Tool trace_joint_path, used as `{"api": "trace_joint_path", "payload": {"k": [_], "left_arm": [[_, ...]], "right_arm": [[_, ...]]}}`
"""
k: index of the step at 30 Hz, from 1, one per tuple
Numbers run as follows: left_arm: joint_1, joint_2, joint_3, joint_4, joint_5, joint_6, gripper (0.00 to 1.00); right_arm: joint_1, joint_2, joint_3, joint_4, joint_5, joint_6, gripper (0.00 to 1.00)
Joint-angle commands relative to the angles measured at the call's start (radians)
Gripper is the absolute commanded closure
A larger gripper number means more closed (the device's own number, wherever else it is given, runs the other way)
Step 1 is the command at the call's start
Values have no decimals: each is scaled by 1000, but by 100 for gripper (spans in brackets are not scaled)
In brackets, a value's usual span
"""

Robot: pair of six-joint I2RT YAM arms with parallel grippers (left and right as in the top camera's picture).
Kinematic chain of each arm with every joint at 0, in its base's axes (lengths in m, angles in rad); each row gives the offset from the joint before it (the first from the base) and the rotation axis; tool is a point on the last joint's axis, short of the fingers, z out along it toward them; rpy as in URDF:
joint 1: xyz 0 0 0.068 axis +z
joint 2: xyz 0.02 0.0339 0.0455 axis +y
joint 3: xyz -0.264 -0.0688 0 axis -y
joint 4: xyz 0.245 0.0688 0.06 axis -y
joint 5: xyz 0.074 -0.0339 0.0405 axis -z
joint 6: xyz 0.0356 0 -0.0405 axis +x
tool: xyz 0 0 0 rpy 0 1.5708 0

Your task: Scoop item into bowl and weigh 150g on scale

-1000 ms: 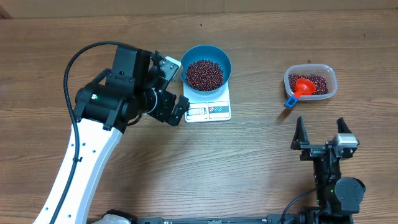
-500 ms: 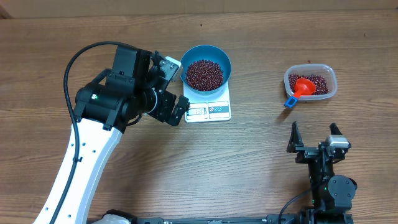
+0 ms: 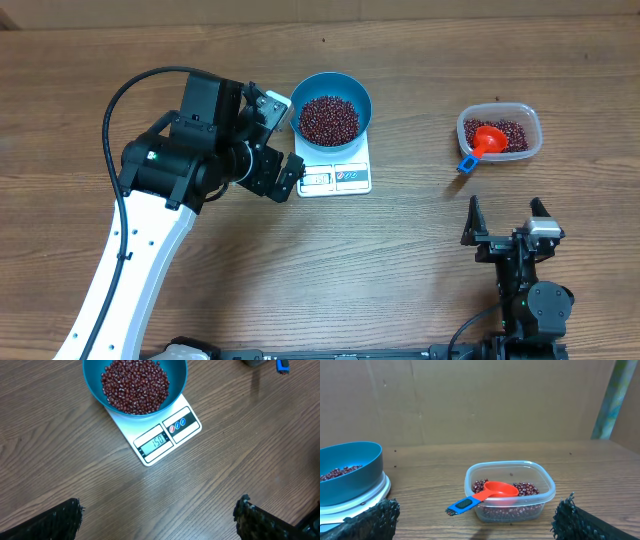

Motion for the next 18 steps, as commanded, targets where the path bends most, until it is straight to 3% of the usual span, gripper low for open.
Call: {"api": "trace_joint_path", "payload": {"k": [1, 18], "left_arm": [[-3, -5, 19, 0, 8, 19, 0], [-3, -5, 19, -15, 8, 19, 1]], "right_arm": [[8, -10, -11, 7, 8, -1, 0], [8, -10, -11, 7, 8, -1, 0]]}}
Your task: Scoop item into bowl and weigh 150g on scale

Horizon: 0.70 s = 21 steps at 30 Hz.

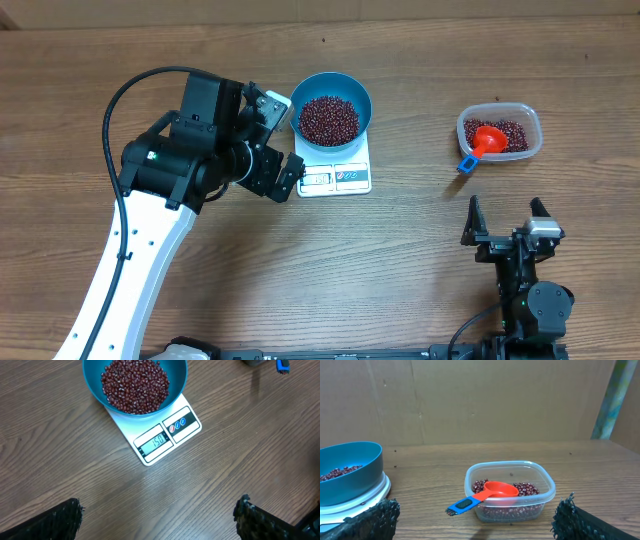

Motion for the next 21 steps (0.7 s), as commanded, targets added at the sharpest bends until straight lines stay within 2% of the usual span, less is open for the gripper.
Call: {"api": "trace_joint_path", "payload": {"k": [1, 3, 6, 9, 15, 21], "left_arm": [[-3, -6, 19, -28, 2, 19, 1], [-2, -12, 9, -38, -3, 28, 1], [-2, -55, -47, 41, -25, 80, 0], [7, -135, -181, 204, -24, 118, 0], [78, -349, -522, 605, 40, 112, 0], [171, -554, -764, 765, 64, 94, 1]], "right_arm": [[8, -10, -11, 7, 8, -1, 0], [8, -10, -11, 7, 8, -1, 0], [8, -10, -11, 7, 8, -1, 0], [8, -10, -11, 7, 8, -1, 0], [8, -10, -11, 7, 8, -1, 0], [8, -10, -11, 7, 8, -1, 0]]}}
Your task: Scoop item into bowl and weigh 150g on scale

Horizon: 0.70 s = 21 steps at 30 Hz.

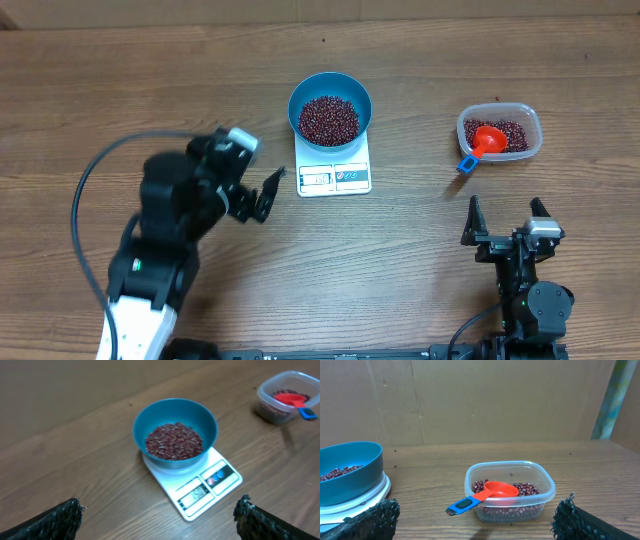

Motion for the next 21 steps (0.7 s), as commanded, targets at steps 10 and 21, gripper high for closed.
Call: {"api": "trace_joint_path", "payload": {"k": [10, 21], "left_arm": [[148, -433, -431, 278, -8, 20, 0], [166, -698, -642, 331, -132, 21, 0]], "right_arm": [[8, -10, -11, 6, 9, 0, 0], [8, -10, -11, 6, 9, 0, 0]]}}
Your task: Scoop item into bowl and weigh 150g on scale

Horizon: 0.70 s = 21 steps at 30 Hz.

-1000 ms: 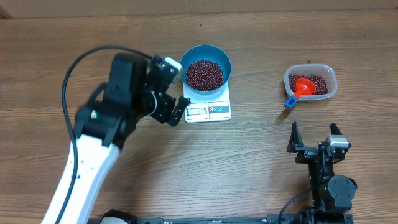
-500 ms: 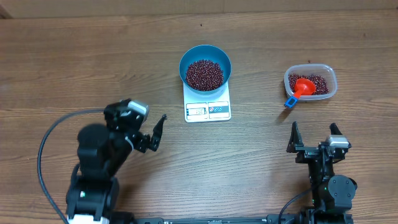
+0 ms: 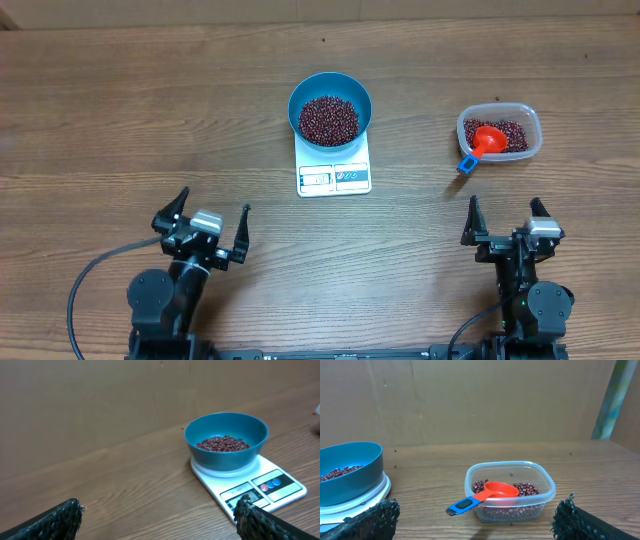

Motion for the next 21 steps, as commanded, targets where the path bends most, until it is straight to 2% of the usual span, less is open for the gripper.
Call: {"api": "trace_joint_path", "payload": {"k": [1, 8, 18, 21], "left_arm": [[8, -76, -62, 12, -73, 20, 0], [8, -194, -158, 12, -73, 72, 1], [7, -277, -198, -8, -80, 70, 0], [3, -277, -198, -6, -72, 34, 1]], "right_arm": [[8, -10, -11, 6, 9, -1, 0], [8, -10, -11, 6, 9, -1, 0], [8, -10, -11, 6, 9, -1, 0], [8, -10, -11, 6, 9, -1, 0]]}}
